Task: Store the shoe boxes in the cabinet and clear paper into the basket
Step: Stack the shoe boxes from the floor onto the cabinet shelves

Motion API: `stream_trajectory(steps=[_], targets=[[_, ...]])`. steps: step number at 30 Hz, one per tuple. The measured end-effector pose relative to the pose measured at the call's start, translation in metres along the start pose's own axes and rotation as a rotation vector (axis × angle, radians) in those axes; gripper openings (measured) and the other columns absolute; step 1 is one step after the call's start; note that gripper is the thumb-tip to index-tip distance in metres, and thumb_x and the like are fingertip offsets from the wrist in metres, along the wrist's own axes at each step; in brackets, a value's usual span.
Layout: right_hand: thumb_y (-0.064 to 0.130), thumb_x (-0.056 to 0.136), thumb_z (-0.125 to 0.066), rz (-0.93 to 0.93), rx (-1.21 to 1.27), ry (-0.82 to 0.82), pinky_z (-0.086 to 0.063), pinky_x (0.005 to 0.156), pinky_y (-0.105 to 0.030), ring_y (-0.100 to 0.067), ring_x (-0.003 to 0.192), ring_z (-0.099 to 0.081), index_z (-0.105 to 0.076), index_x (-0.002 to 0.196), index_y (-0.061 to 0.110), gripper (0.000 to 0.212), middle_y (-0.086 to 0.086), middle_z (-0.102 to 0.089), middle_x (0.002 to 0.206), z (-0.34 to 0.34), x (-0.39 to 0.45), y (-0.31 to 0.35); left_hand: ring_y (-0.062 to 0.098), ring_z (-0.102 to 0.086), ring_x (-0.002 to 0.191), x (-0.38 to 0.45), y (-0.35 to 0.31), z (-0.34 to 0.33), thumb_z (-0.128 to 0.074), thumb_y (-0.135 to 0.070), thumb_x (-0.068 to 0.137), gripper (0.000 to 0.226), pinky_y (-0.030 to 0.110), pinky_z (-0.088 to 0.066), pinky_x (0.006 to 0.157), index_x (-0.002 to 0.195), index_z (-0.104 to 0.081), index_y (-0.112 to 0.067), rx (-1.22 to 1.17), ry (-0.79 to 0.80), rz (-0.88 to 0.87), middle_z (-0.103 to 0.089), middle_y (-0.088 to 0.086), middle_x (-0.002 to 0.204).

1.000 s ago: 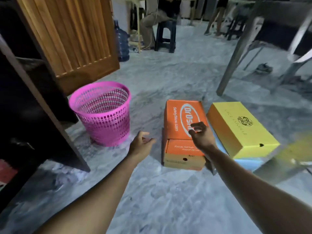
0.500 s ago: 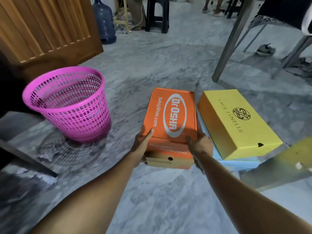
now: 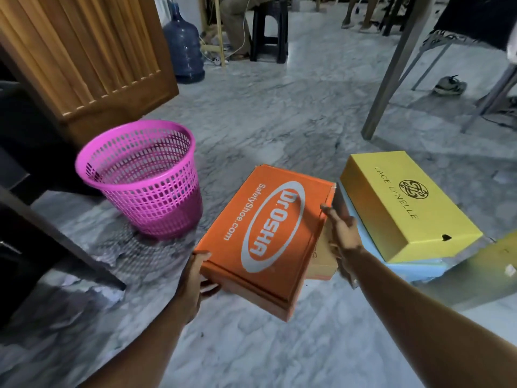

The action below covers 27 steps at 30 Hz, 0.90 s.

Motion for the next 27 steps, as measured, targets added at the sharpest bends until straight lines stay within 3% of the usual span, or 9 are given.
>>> stream_trajectory(steps=[3,6,7,10,13,17,20,23,27], targets=[[0.073,0.071,-0.075,-0.101,0.078,0.109,-0.051,0.074,-0.040,-0.025,0.103,-0.064,-0.043,0.138,0.045,0.080,0.005,-0.065,0.125,-0.026,-0.016,0.010,0.044,-0.066,0.108,-0.024,-0.004,0.032,-0.067,-0.041,0.083,0.047,0.055,-0.056,0.094,0.125,-0.060,-0.020,0.035,0.086,-0.027,-0.067,0.020,0.120],[0.053,0.084,-0.074,-0.092,0.103,0.175,-0.051,0.094,-0.052,-0.028,0.098,-0.063,-0.055,0.113,0.043,0.036,-0.003,-0.069,0.115,-0.048,-0.039,0.025,0.047,-0.066,0.108,-0.044,-0.006,0.069,-0.071,-0.039,0.071,0.062,0.059,-0.055,0.096,0.127,-0.059,-0.017,0.026,0.116,-0.026,-0.066,0.026,0.124],[0.050,0.085,-0.074,-0.083,0.097,0.199,-0.050,0.095,-0.051,-0.027,0.095,-0.062,-0.057,0.112,0.041,0.034,-0.003,-0.068,0.110,-0.054,-0.047,0.029,0.048,-0.066,0.109,-0.051,-0.007,0.082,-0.074,-0.041,0.064,0.070,0.060,-0.054,0.097,0.127,-0.059,-0.016,0.028,0.127,-0.025,-0.066,0.026,0.125],[0.051,0.075,-0.081,-0.044,0.049,0.278,-0.050,0.082,-0.042,-0.028,0.095,-0.064,-0.064,0.125,0.026,0.059,-0.009,-0.072,0.112,-0.069,-0.070,0.039,0.041,-0.064,0.116,-0.073,-0.015,0.116,-0.079,-0.056,0.050,0.084,0.060,-0.049,0.100,0.126,-0.059,-0.028,0.113,0.166,-0.013,-0.066,0.016,0.128],[0.046,0.065,-0.087,0.073,0.011,0.373,-0.053,0.078,-0.043,-0.030,0.101,-0.069,-0.062,0.129,0.029,0.071,-0.008,-0.075,0.117,-0.083,-0.098,0.063,0.024,-0.062,0.120,-0.090,-0.040,0.138,-0.085,-0.073,0.054,0.086,0.052,-0.045,0.106,0.129,-0.061,-0.040,0.149,0.207,-0.073,-0.067,0.002,0.134],[0.035,0.047,-0.086,0.179,-0.057,0.598,-0.053,0.083,-0.041,-0.014,0.094,-0.074,-0.056,0.130,0.032,0.089,0.007,-0.078,0.116,-0.109,-0.136,0.094,0.017,-0.057,0.126,-0.113,-0.105,0.153,-0.076,-0.087,0.040,0.102,0.042,-0.044,0.102,0.130,-0.057,-0.044,0.123,0.155,-0.257,-0.062,-0.007,0.136],[0.033,0.048,-0.091,0.215,-0.159,0.735,-0.047,0.100,-0.049,-0.018,0.119,-0.067,-0.058,0.133,0.037,0.091,0.007,-0.075,0.127,-0.136,-0.162,0.112,0.021,-0.054,0.133,-0.138,-0.161,0.156,-0.069,-0.091,0.048,0.104,0.049,-0.042,0.112,0.141,-0.051,-0.046,0.136,0.201,-0.397,-0.059,-0.008,0.139],[0.042,0.036,-0.104,0.249,-0.170,0.877,-0.046,0.105,-0.051,-0.016,0.115,-0.071,-0.071,0.123,0.046,0.093,0.003,-0.076,0.123,-0.172,-0.192,0.130,0.024,-0.048,0.142,-0.160,-0.205,0.172,-0.072,-0.093,0.046,0.110,0.054,-0.034,0.120,0.144,-0.047,-0.052,0.226,0.274,-0.498,-0.049,-0.002,0.154],[0.019,0.066,-0.087,0.340,-0.305,1.037,-0.031,0.120,-0.062,-0.029,0.135,-0.058,-0.060,0.141,0.037,0.082,-0.006,-0.066,0.141,-0.237,-0.245,0.152,0.019,-0.045,0.142,-0.189,-0.227,0.183,-0.078,-0.087,0.043,0.126,0.036,-0.035,0.113,0.154,-0.035,-0.047,0.582,0.418,-0.482,-0.045,-0.003,0.157]])
Point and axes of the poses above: each hand's wrist, its own x-axis towards the middle knuckle, its own z-axis out of the back of the hand, y = z × x, the point moved 8 cm from there along x, towards the middle knuckle
